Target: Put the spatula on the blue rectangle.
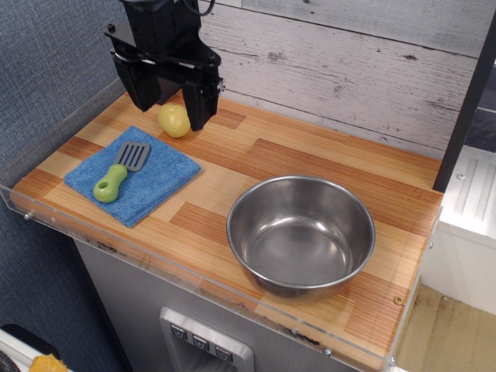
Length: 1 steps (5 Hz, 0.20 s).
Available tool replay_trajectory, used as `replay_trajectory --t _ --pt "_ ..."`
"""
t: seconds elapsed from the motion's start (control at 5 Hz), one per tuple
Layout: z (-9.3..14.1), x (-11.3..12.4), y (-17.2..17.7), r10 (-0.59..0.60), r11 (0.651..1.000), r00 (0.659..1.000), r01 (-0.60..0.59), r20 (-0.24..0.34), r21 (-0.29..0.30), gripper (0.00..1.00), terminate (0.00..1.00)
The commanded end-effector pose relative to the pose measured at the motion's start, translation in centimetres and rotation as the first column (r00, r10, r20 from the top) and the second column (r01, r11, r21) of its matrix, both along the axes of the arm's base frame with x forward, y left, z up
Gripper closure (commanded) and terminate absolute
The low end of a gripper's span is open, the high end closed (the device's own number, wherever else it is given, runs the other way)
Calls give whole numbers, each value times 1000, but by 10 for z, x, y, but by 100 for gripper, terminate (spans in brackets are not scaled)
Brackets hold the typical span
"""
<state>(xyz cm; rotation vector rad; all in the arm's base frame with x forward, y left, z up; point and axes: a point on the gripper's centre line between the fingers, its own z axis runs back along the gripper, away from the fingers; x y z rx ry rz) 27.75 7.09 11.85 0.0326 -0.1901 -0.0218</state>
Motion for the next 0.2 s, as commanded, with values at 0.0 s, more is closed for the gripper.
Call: replay_trajectory --t 0.0 --pt "9 -6 1 -6 1000 1000 6 27 6 0 100"
